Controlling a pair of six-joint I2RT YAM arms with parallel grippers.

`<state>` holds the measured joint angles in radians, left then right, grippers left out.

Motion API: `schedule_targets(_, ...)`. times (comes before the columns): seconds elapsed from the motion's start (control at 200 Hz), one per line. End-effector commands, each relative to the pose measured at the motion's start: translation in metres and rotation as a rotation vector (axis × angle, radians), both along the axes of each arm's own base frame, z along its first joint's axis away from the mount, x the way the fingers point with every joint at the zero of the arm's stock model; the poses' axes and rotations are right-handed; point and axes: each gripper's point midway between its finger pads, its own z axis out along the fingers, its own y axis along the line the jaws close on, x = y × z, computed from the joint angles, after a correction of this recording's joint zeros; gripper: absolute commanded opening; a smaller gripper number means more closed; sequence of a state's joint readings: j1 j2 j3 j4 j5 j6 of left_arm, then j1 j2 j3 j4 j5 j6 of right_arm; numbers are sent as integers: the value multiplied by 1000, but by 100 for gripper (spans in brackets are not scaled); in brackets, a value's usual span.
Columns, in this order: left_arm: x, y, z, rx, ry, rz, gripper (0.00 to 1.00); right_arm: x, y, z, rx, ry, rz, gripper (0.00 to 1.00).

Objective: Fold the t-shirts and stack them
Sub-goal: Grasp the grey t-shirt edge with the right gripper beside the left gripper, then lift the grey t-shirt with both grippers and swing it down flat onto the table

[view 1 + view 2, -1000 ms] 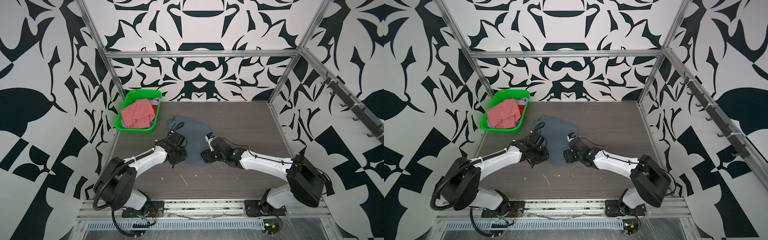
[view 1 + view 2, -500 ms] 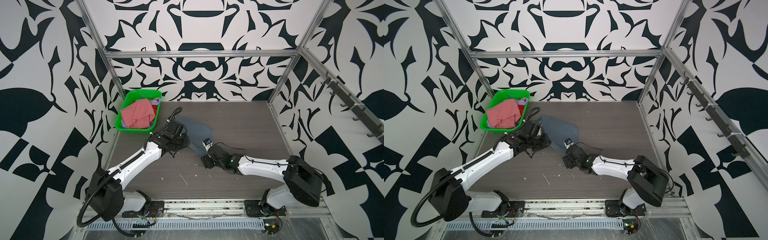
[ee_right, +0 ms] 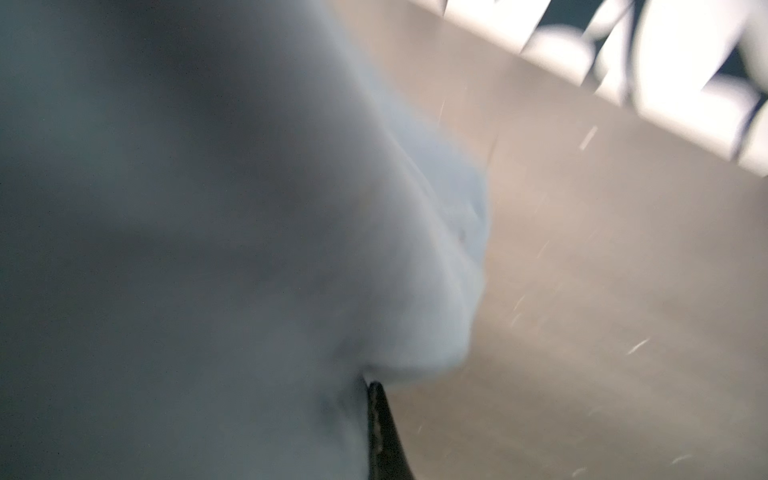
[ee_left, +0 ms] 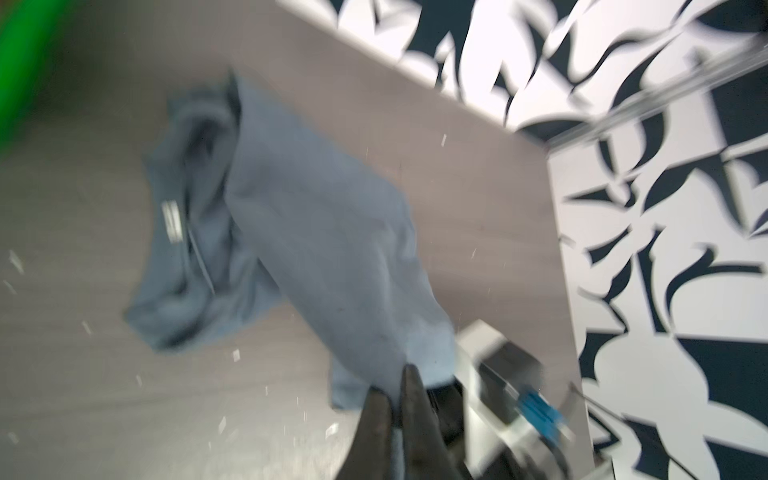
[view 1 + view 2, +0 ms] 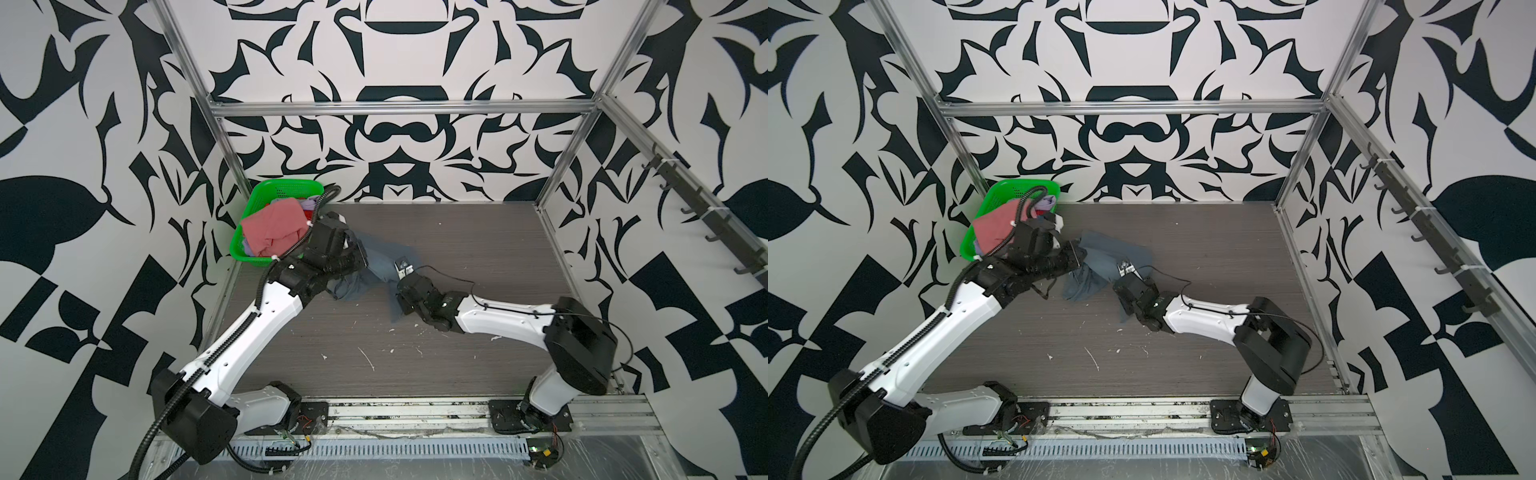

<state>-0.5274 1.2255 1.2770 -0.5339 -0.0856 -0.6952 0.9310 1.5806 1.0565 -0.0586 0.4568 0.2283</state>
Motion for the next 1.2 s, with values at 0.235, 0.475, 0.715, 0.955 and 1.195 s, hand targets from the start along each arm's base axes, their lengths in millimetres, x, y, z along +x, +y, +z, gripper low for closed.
schedule_targets(0.235, 10, 107, 248, 190, -667, 221, 0, -61, 71, 272, 450, -112, 494, 0)
schedule_targets(0.475, 10, 115, 349, 195, -907, 239, 0, -111, 97, 353, 682, -146, 765, 0)
schedule_targets(0.715, 63, 46, 350, -71, -880, -31, 0, -78, 30, 324, 597, -272, 415, 0)
schedule_targets(0.955, 141, -85, 228, -214, -568, -292, 21, -25, -86, 217, 399, -203, -110, 0)
schedule_targets(1.195, 175, -91, 97, -24, -226, -244, 84, 16, -214, 61, 226, 115, -604, 40)
